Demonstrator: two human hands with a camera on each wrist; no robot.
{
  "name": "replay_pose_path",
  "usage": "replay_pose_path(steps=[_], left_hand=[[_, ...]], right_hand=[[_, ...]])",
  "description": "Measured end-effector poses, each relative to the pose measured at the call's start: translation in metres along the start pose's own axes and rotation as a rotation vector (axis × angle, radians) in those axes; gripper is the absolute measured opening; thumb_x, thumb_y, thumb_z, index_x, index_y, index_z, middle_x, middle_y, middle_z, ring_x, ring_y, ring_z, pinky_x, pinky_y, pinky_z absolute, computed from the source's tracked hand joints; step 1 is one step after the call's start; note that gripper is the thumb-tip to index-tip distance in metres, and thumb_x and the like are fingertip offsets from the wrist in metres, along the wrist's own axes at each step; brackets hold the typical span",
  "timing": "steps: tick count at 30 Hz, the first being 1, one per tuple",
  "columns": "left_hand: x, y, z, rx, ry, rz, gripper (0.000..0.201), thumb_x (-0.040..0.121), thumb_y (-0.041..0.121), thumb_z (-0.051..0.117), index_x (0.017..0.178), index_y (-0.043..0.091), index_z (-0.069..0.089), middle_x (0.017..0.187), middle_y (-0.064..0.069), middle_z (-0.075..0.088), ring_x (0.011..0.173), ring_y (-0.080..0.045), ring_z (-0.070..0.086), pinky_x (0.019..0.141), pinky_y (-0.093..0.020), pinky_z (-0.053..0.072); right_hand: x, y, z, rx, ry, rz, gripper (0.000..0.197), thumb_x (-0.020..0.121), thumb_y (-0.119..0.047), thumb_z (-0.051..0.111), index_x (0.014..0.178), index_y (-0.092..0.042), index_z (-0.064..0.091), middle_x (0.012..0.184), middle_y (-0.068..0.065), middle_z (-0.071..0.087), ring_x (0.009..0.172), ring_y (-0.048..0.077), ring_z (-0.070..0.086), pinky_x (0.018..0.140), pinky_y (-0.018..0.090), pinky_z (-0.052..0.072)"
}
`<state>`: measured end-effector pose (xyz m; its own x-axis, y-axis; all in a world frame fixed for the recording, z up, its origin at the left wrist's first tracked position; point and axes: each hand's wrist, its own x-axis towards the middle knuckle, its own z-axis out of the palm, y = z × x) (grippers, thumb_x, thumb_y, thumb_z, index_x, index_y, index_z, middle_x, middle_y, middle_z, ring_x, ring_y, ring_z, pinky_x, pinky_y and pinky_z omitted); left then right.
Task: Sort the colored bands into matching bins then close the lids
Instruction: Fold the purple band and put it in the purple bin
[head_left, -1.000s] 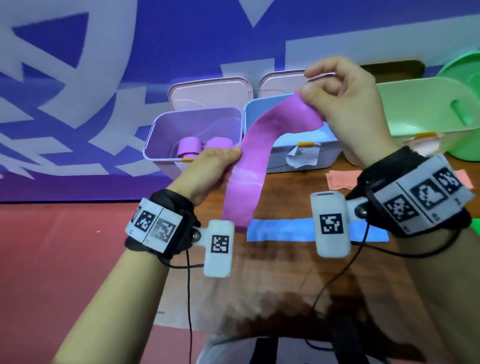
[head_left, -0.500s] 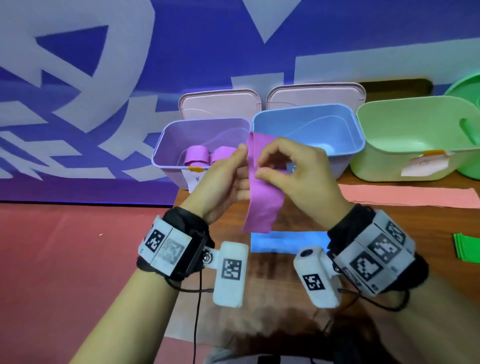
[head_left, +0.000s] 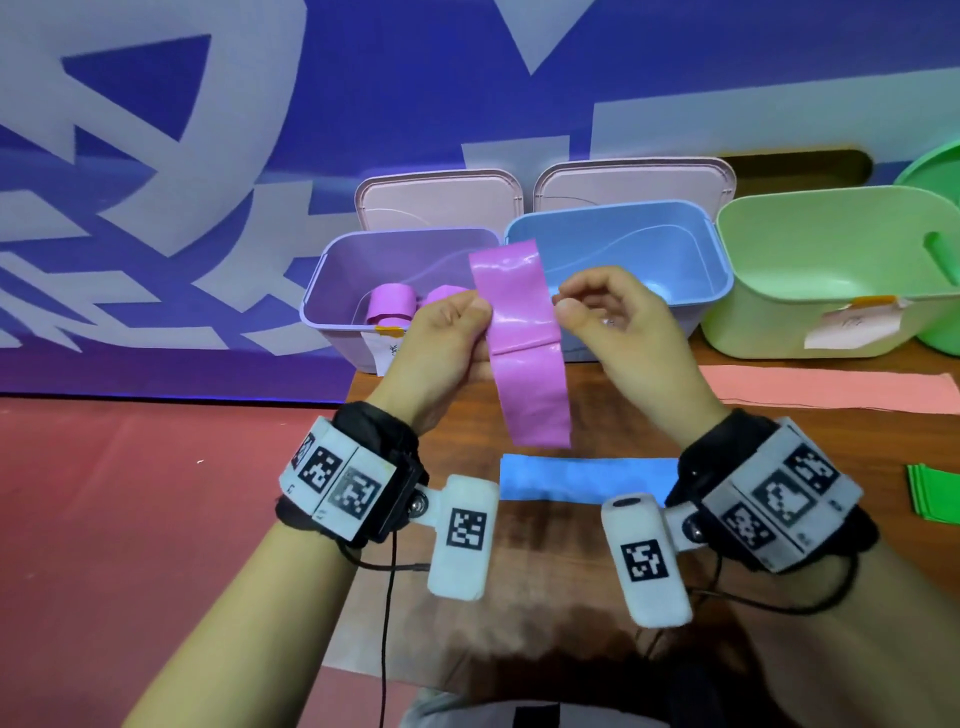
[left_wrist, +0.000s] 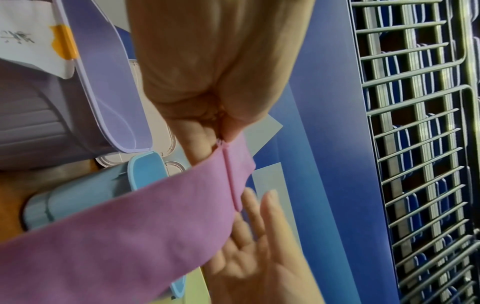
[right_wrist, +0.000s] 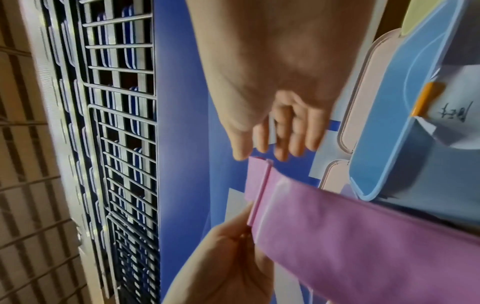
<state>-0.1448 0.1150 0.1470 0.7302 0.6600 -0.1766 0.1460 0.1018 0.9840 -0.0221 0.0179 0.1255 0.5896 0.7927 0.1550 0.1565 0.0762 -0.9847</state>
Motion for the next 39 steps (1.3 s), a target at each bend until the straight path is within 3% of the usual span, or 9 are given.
replay_pose_path(steps=[4, 7, 10, 15, 19, 22, 25, 33, 39], left_hand=[[0.005, -0.001, -0.002, -0.002, 0.026, 0.020, 0.028, 0.102, 0.010, 0.031, 0.090, 0.004, 0.055, 0.065, 0.000, 0.064, 0.054, -0.006, 0.058, 0.047, -0.015, 0.048], [0.010, -0.004, -0.004, 0.019, 0.081, 0.024, 0.025, 0.102, 0.013, 0.033, 0.107, 0.003, 0.055, 0.092, -0.017, 0.058, 0.074, -0.021, 0.058, 0.060, -0.024, 0.055], [0.011, -0.005, -0.005, 0.038, 0.072, 0.031, 0.025, 0.102, 0.013, 0.033, 0.107, 0.003, 0.055, 0.091, -0.017, 0.056, 0.075, -0.022, 0.056, 0.064, -0.026, 0.055], [0.010, -0.007, -0.007, 0.014, -0.024, 0.137, 0.024, 0.097, 0.020, 0.041, 0.098, 0.001, 0.056, 0.064, -0.004, 0.033, 0.063, -0.022, 0.020, 0.064, -0.035, 0.029], [0.005, -0.005, -0.007, 0.123, -0.072, 0.329, 0.022, 0.092, 0.028, 0.048, 0.104, 0.020, 0.065, 0.073, -0.005, 0.057, 0.075, -0.023, 0.050, 0.076, -0.050, 0.043], [0.003, -0.004, -0.006, 0.251, -0.126, 0.424, 0.025, 0.093, 0.027, 0.050, 0.112, 0.022, 0.066, 0.093, -0.006, 0.061, 0.082, -0.021, 0.055, 0.083, -0.036, 0.044], [0.000, -0.002, -0.003, 0.401, -0.224, 0.544, 0.029, 0.094, 0.007, 0.045, 0.123, 0.010, 0.052, 0.120, 0.007, 0.056, 0.108, 0.008, 0.055, 0.094, -0.011, 0.041], [0.007, -0.005, -0.014, 0.766, -0.354, 0.828, 0.038, 0.097, 0.027, 0.040, 0.121, 0.004, 0.059, 0.128, 0.003, 0.050, 0.133, -0.016, 0.032, 0.111, -0.015, 0.026], [0.016, -0.007, -0.023, 0.998, -0.353, 0.972, 0.046, 0.082, -0.011, 0.044, 0.116, 0.010, 0.066, 0.130, -0.004, 0.056, 0.133, -0.030, 0.028, 0.108, -0.025, 0.027]], right_hand=[[0.002, 0.012, -0.001, -0.030, -0.168, 0.217, 0.012, 0.091, -0.023, 0.058, 0.079, -0.023, 0.063, 0.080, -0.010, 0.069, 0.078, 0.002, 0.063, 0.083, 0.022, 0.048], [-0.001, 0.010, 0.001, 0.123, -0.171, 0.344, 0.016, 0.093, -0.016, 0.055, 0.078, -0.016, 0.064, 0.062, -0.003, 0.064, 0.051, 0.006, 0.058, 0.054, 0.019, 0.053], [-0.001, 0.009, 0.000, 0.213, -0.170, 0.420, 0.016, 0.092, -0.012, 0.055, 0.079, -0.012, 0.064, 0.060, 0.001, 0.057, 0.045, 0.006, 0.049, 0.043, 0.015, 0.044], [0.004, 0.011, -0.004, 0.357, -0.147, 0.576, 0.009, 0.089, -0.013, 0.058, 0.092, -0.010, 0.066, 0.080, 0.003, 0.066, 0.061, 0.010, 0.061, 0.060, 0.020, 0.053], [0.009, 0.007, -0.008, 0.522, -0.057, 0.664, 0.009, 0.089, -0.009, 0.057, 0.091, -0.010, 0.066, 0.080, 0.005, 0.070, 0.067, 0.013, 0.066, 0.068, 0.026, 0.056], [0.010, 0.004, -0.010, 0.608, -0.018, 0.701, 0.009, 0.089, -0.009, 0.054, 0.088, -0.009, 0.063, 0.072, 0.001, 0.069, 0.066, 0.010, 0.063, 0.066, 0.020, 0.054], [0.011, 0.001, -0.015, 0.639, -0.029, 0.748, 0.014, 0.094, -0.011, 0.047, 0.086, -0.012, 0.058, 0.073, 0.000, 0.063, 0.062, 0.009, 0.061, 0.061, 0.021, 0.053], [0.010, -0.011, -0.023, 0.711, -0.065, 0.703, 0.034, 0.093, -0.031, 0.050, 0.075, -0.009, 0.068, 0.066, 0.002, 0.070, 0.054, 0.012, 0.066, 0.057, 0.023, 0.055], [0.006, -0.013, -0.019, 0.588, -0.068, 0.527, 0.014, 0.090, -0.008, 0.054, 0.095, 0.000, 0.065, 0.084, 0.010, 0.070, 0.070, 0.014, 0.068, 0.073, 0.027, 0.058]])
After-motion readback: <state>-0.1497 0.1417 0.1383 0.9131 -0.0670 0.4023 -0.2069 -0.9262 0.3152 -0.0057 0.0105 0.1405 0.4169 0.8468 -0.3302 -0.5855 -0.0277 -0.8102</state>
